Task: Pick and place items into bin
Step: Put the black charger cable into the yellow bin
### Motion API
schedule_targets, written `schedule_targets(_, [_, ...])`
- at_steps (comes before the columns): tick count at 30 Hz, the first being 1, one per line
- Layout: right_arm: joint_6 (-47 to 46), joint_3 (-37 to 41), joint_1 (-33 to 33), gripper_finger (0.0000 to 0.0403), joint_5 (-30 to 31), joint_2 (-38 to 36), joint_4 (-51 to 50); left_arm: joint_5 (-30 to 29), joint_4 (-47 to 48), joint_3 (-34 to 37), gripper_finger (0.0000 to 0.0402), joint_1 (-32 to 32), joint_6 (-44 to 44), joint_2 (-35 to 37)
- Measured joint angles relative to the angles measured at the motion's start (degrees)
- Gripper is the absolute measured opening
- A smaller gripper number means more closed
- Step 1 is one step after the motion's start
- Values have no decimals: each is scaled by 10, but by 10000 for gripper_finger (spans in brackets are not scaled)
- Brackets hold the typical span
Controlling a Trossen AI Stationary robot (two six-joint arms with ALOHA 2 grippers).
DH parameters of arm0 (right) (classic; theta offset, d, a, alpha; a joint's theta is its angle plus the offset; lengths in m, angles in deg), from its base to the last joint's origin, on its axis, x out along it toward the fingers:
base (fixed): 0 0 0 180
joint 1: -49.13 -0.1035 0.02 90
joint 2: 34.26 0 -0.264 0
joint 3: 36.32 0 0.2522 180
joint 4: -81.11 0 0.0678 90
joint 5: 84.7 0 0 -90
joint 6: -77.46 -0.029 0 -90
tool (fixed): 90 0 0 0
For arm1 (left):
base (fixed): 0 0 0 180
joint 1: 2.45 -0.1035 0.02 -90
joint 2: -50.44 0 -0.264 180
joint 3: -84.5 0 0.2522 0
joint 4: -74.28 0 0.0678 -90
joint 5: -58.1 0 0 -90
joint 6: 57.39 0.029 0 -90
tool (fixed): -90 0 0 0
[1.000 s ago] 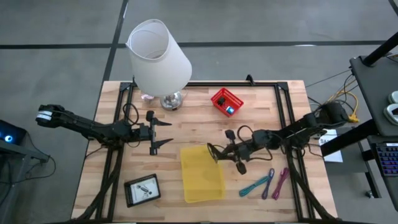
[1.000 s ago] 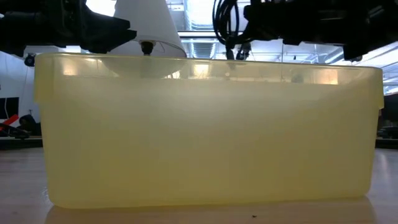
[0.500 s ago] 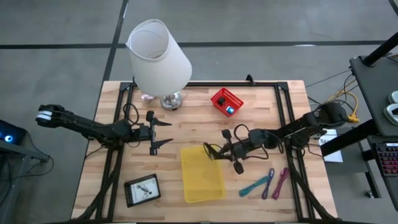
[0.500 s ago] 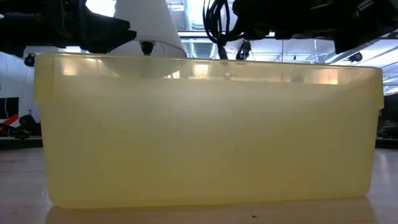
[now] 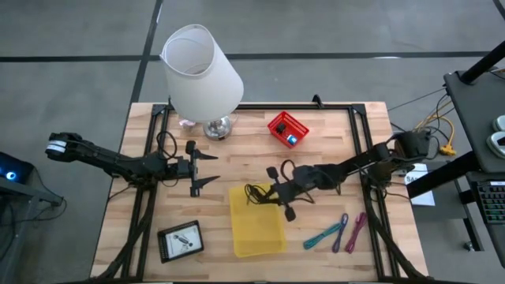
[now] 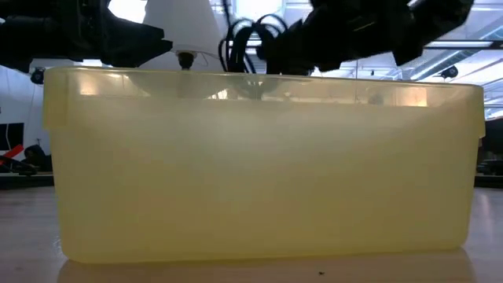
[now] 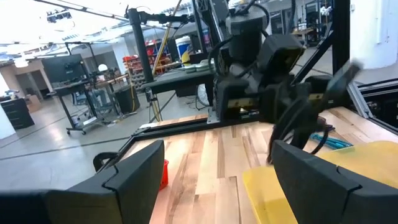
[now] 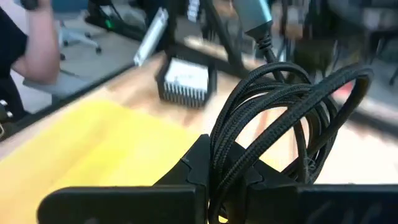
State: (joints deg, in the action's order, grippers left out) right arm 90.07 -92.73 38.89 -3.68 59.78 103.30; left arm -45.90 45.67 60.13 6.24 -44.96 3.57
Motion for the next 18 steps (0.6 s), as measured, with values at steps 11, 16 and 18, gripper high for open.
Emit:
schedule_targets(11, [-22,-24,3,13,1,20,-66,-1,0,0,279,0,0,0])
schedule_targets(16, [-31,-34,8,13,0,26,-101,-1,0,0,279,0,0,0])
schedule_targets(18, [-39,-39,10,13,1,27,-118,-1,0,0,279,0,0,0])
